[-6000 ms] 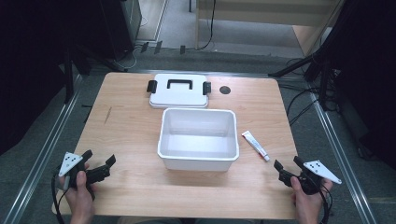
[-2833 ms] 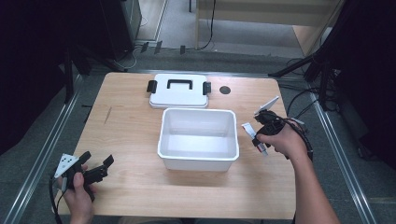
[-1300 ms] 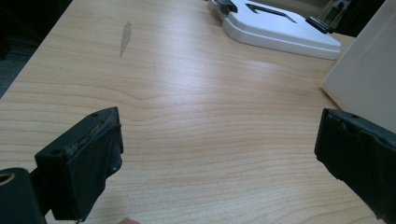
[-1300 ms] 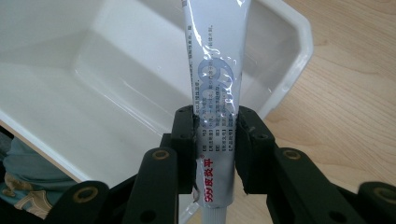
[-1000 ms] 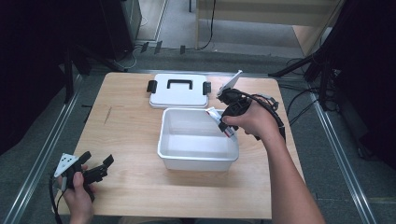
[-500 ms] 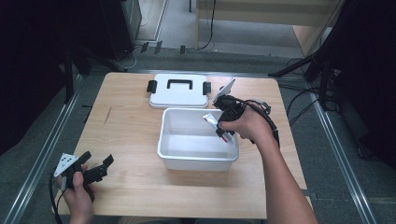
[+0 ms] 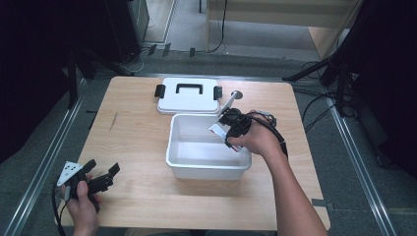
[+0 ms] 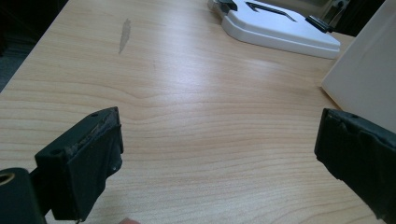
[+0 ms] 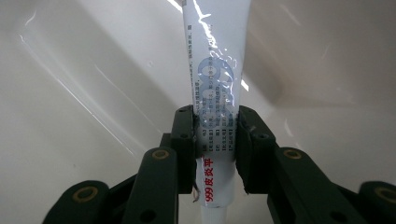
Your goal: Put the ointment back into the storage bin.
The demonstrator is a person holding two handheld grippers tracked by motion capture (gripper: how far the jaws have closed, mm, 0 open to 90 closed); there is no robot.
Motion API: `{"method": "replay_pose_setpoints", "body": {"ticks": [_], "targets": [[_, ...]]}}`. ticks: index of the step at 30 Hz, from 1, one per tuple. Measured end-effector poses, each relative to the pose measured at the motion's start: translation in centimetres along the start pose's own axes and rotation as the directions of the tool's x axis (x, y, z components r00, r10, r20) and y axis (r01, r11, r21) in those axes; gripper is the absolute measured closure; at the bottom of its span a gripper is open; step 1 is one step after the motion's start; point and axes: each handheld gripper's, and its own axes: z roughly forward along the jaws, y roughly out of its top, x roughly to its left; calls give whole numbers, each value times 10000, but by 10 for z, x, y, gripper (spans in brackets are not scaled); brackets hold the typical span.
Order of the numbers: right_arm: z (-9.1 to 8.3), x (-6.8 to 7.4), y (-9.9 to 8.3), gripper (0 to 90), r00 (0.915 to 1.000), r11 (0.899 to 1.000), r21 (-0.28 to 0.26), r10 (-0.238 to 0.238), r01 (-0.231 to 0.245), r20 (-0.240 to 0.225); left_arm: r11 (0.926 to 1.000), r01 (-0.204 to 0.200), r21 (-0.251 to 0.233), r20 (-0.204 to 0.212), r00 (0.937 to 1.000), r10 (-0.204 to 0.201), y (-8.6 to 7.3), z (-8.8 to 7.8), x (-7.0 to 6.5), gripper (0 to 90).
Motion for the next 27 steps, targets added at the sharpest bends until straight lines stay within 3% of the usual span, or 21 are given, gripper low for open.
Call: {"method": "replay_pose_setpoints", "body": {"ticks": [16, 27], "targets": [[32, 9, 2, 716, 9980, 9981, 348, -526, 515, 340, 10000, 27, 34, 57, 10000, -27, 0, 0, 1, 18], [31, 10, 1, 650, 9969, 9972, 79, -745, 743, 272, 10000, 2, 55, 41, 10000, -2, 0, 0, 0, 18]]}}
